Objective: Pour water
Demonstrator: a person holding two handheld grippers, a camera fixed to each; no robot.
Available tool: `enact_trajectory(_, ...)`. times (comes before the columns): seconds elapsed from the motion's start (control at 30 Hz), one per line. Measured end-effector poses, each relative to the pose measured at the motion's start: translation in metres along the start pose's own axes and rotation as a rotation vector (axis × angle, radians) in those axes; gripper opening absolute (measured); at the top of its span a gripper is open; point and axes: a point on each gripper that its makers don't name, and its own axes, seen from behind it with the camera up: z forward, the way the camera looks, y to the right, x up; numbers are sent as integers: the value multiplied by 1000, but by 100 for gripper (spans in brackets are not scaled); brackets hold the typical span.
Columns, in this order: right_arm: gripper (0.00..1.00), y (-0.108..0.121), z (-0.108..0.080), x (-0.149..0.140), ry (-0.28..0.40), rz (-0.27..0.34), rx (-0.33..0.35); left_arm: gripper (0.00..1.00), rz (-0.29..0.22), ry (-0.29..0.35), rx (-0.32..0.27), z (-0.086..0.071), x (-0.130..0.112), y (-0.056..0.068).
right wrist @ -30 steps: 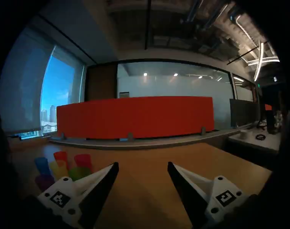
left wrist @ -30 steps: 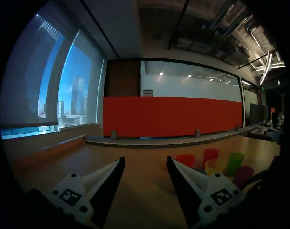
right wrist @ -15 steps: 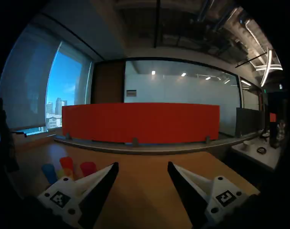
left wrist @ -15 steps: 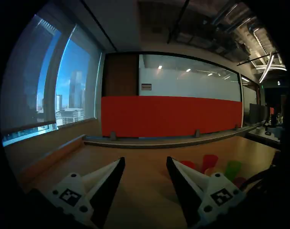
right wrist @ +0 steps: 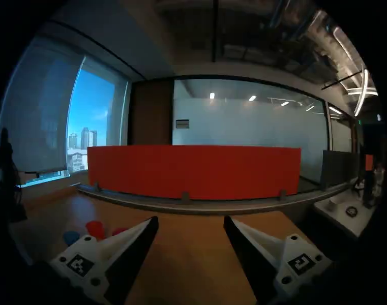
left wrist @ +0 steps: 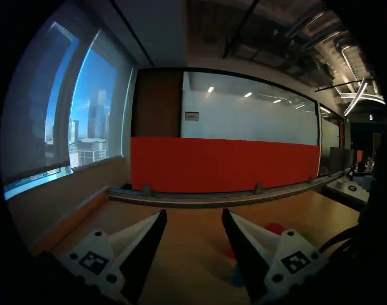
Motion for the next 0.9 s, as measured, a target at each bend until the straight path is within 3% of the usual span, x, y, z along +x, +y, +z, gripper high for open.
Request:
enact_trajectory(0.3, 99, -12, 4, 24, -20, 9, 48, 80, -9, 9, -52, 5, 37, 9)
enact_trajectory(0.67, 99, -18, 4, 22, -33, 23, 95, 80, 20, -7, -109, 11, 44, 22)
enact_trajectory(0.9, 99, -35, 3, 24, -31, 27, 196, 80, 2, -4, -224, 9, 48, 42)
